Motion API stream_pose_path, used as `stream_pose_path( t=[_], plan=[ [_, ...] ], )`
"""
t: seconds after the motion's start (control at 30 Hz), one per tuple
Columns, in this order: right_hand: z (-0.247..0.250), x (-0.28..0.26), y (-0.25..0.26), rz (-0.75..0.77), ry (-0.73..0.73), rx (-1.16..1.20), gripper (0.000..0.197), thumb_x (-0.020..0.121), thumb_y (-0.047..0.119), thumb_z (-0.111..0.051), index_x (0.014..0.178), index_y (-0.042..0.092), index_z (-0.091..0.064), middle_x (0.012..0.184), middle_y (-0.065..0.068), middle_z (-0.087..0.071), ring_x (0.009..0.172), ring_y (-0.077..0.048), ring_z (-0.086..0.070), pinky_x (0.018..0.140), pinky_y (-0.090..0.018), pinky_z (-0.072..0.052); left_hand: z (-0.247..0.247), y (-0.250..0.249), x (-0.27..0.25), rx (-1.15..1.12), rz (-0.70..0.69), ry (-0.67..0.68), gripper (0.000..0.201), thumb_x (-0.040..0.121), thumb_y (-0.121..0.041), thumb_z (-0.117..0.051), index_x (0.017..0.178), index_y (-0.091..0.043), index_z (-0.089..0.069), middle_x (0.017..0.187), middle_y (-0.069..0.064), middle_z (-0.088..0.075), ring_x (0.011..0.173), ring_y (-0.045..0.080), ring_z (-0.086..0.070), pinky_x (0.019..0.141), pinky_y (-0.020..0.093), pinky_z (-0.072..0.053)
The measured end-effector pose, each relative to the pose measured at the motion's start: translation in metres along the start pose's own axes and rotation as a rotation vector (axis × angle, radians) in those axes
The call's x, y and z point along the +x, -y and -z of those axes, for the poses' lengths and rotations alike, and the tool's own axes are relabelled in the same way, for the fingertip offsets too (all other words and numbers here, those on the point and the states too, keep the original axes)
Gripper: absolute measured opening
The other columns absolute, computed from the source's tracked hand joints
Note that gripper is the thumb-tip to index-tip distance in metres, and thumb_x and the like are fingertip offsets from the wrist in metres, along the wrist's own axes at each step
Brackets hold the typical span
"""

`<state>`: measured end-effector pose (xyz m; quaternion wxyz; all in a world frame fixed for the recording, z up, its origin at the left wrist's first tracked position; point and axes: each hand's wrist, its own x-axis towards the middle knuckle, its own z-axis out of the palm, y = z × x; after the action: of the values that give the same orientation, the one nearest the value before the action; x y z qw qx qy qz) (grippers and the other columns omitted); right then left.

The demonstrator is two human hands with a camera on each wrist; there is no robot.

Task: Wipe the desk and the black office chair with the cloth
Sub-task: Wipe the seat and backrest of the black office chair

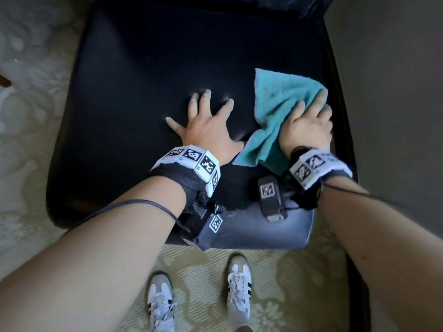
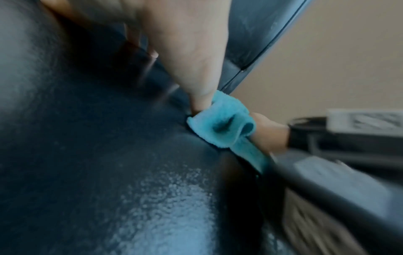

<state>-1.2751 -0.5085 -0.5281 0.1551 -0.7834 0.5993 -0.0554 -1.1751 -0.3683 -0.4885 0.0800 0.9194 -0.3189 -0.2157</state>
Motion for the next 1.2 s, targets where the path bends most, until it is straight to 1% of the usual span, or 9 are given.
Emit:
stream_pose_path(
  t=[0.13,0.3,0.5,0.7,0.8,0.87,0.97,1.07,1.2],
  plan=[
    [0.005,-0.08,-0.023,0.015,0.002,-0.011,0.06,0.1,0.037,-0.027,0.152,0.009,-0.02,0.144,-0.022,-0.038,0.115,-0.041,-0.048,0.093,-0.047,-0.042,-0.002,0.005,-0.007,0.025,-0.015,0.012,0.082,0.074,-0.072,-0.054,0.146,-0.046,-0.022,0.159,-0.003,0.003,0.147,0.02,0.009,0.104,0.075,-0.002],
    [0.017,0.03,0.002,-0.178,0.192,0.258,0.058,0.102,0.043,-0.015,0.154,0.019,-0.007,0.15,-0.014,-0.031,0.124,-0.036,-0.045,0.096,-0.043,-0.036,-0.002,-0.004,0.002,0.026,-0.018,0.02,0.087,0.071,-0.073,-0.058,0.145,-0.046,-0.023,0.16,-0.004,0.001,0.147,0.019,0.008,0.104,0.075,-0.003],
    [0.006,-0.089,-0.039,-0.016,0.029,0.018,0.059,0.1,0.04,-0.024,0.151,0.011,-0.024,0.136,-0.018,-0.046,0.104,-0.041,-0.054,0.085,-0.045,-0.045,-0.004,-0.002,-0.005,0.053,0.016,0.033,0.084,0.076,-0.066,-0.056,0.147,-0.044,-0.018,0.16,-0.001,0.005,0.147,0.021,0.01,0.104,0.076,-0.004],
    [0.006,0.019,-0.014,-0.228,0.118,0.265,0.052,0.102,0.044,-0.017,0.144,0.016,-0.028,0.138,-0.013,-0.046,0.115,-0.036,-0.052,0.082,-0.039,-0.034,-0.002,-0.015,0.005,0.038,0.026,0.016,0.087,0.073,-0.068,-0.06,0.147,-0.043,-0.021,0.161,0.001,0.001,0.148,0.022,0.007,0.103,0.077,-0.005],
    [0.005,-0.047,-0.02,-0.14,-0.065,0.042,0.053,0.101,0.045,-0.026,0.148,0.022,-0.033,0.133,-0.012,-0.052,0.105,-0.037,-0.056,0.084,-0.043,-0.043,-0.001,-0.014,0.002,0.039,0.061,0.033,0.089,0.073,-0.071,-0.059,0.147,-0.043,-0.021,0.161,0.0,0.0,0.148,0.022,0.006,0.103,0.077,-0.007],
    [0.007,-0.094,-0.031,-0.074,-0.045,-0.006,0.053,0.1,0.041,-0.032,0.147,0.018,-0.038,0.132,-0.017,-0.053,0.104,-0.039,-0.057,0.084,-0.045,-0.046,0.001,-0.011,-0.001,0.06,0.07,0.046,0.086,0.075,-0.069,-0.058,0.147,-0.043,-0.02,0.161,0.0,-0.001,0.148,0.022,0.005,0.102,0.077,-0.009],
    [0.018,-0.065,-0.027,-0.175,0.069,0.048,0.055,0.101,0.044,-0.021,0.151,0.022,-0.023,0.137,-0.015,-0.045,0.112,-0.039,-0.05,0.091,-0.047,-0.039,0.002,-0.014,0.001,0.072,0.053,0.052,0.087,0.074,-0.07,-0.058,0.148,-0.043,-0.02,0.161,0.0,-0.001,0.148,0.023,0.005,0.102,0.077,-0.009],
    [0.018,-0.005,-0.023,-0.331,0.13,0.266,0.052,0.1,0.049,-0.013,0.137,0.02,-0.035,0.132,-0.014,-0.05,0.114,-0.036,-0.052,0.089,-0.043,-0.036,0.002,-0.022,0.011,0.045,0.04,0.041,0.094,0.07,-0.075,-0.059,0.148,-0.04,-0.02,0.161,0.003,-0.002,0.148,0.025,0.005,0.102,0.078,-0.007],
    [0.011,-0.086,-0.046,-0.181,-0.052,0.056,0.058,0.098,0.051,-0.02,0.145,0.021,-0.033,0.125,-0.013,-0.054,0.105,-0.036,-0.055,0.086,-0.043,-0.042,-0.004,-0.016,0.002,0.039,0.059,-0.006,0.09,0.072,-0.071,-0.059,0.148,-0.039,-0.021,0.161,0.003,-0.003,0.148,0.024,0.004,0.102,0.078,-0.007]
  ],
)
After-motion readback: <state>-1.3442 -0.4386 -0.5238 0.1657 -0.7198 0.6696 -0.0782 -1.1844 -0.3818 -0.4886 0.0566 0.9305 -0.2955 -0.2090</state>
